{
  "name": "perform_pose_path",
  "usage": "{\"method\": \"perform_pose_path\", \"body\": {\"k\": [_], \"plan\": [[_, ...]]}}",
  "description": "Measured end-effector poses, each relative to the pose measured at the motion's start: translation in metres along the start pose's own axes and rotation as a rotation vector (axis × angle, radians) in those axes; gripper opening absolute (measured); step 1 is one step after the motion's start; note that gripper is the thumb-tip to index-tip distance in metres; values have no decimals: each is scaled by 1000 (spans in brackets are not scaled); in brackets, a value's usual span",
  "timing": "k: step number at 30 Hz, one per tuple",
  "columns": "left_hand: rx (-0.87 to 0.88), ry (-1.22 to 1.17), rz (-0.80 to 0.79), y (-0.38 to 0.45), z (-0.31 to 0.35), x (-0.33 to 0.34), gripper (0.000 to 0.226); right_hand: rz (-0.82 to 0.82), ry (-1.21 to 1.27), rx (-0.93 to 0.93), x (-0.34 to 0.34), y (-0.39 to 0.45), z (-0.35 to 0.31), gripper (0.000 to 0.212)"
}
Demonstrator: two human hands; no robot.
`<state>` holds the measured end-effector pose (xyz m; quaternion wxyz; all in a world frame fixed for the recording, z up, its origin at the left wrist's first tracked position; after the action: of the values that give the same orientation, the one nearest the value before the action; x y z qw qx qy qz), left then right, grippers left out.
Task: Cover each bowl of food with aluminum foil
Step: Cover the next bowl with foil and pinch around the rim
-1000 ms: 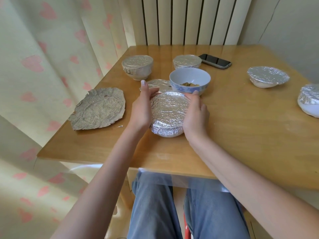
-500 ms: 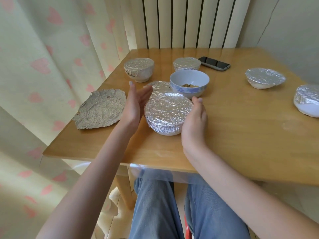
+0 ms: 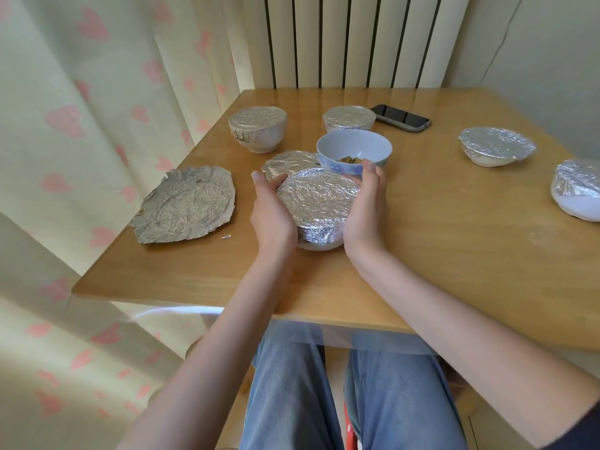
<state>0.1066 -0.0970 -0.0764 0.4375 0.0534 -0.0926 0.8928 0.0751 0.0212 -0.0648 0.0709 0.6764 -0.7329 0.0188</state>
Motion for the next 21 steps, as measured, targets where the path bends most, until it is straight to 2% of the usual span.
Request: {"method": "perform_pose_path", "body": {"k": [3,6,11,13,16,18,21], "plan": [[8,-5,16,-6,-2,-2,55,-16,8,-24,1,1,2,58],[26,-55,42,-15,-6,-4,51,-86,12,-69,0,7,1,55],[45,-95,-9,-17,-9,-8,49,-179,-90,-144,-4,11,-5,56],[84,-66,-28,-14,-9,-17,50,-109,-138,-181,-10,9,-10,57],[246,36,-56,3,2,-34,58,92,-109,-249,-22,-8,-14,44],[329,115,-157,14,14,-32,58,123,-96,-250,-18,-21,-16,45],[401,284,-422,19,26,-16,60,57,-81,-152,-1,-26,-12,42]]}}
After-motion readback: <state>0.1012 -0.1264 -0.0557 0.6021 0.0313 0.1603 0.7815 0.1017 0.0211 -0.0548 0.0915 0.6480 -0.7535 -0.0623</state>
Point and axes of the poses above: each hand's wrist, its own y-axis towards the middle knuckle, its own x-axis out of the palm, z = x × y, the point moved 3 cm from there along y, towards the middle knuckle, and after that the axes turned 5 degrees about -z, right-handed, at the moved point
